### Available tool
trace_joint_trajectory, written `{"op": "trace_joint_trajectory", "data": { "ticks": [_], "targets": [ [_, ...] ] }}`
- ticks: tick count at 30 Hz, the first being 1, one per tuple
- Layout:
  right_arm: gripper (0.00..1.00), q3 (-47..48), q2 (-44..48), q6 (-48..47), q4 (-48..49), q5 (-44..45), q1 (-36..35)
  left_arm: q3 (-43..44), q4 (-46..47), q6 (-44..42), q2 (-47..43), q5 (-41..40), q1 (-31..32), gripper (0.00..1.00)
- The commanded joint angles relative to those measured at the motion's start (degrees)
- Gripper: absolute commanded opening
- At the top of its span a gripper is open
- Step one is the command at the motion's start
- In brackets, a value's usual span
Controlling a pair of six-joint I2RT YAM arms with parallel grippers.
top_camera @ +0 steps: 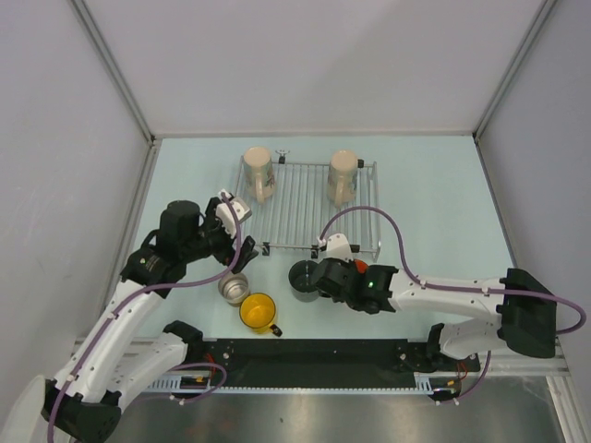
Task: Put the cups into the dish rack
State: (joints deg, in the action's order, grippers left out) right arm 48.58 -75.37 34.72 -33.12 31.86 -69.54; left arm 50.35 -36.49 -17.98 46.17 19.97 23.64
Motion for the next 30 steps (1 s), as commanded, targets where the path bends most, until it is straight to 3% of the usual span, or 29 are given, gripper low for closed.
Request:
{"op": "trace_joint_trajectory", "data": {
  "ticks": [1, 6, 9, 10, 12, 18, 23, 30],
  "targets": [
    [0.36, -0.94, -2.58, -0.18, 3.59, -1.53, 1.25, -0.25, 1.69, 0.66, -0.64, 1.74, -0.44, 1.00],
    [0.29, -0.85, -4.95, -0.79, 4.91, -2.68, 2.39, -0.43, 1.42, 0.49, -1.79, 1.83, -0.44, 1.00],
    [0.18, -0.42, -5.48, -1.49, 5.09, -3.12, 3.09, -0.60, 1.25, 0.49, -2.49, 2.01, -0.44, 1.00],
    [0.09, -0.06, -5.49, -1.58, 4.83, -3.20, 3.27, -0.69, 1.25, 0.49, -2.67, 2.01, -0.44, 1.00],
    [0.00, 0.99, -5.31, -1.85, 3.34, -2.59, 3.44, -0.69, 1.25, 0.66, -2.67, 2.18, -0.35, 1.00],
    [0.00, 10.82, 1.44, -2.99, -4.65, 1.45, 0.73, -0.16, 3.09, 3.91, -2.84, 4.55, -0.52, 1.00],
    [0.00, 17.68, 12.32, -4.66, -4.94, 1.55, -2.62, 1.86, 5.72, 8.47, -1.35, 12.27, -0.61, 1.00],
    [0.00, 12.18, 25.69, -7.39, 13.31, -11.71, 3.68, 6.07, 10.73, 14.80, 3.38, 27.72, -5.44, 1.00]
  ]
}}
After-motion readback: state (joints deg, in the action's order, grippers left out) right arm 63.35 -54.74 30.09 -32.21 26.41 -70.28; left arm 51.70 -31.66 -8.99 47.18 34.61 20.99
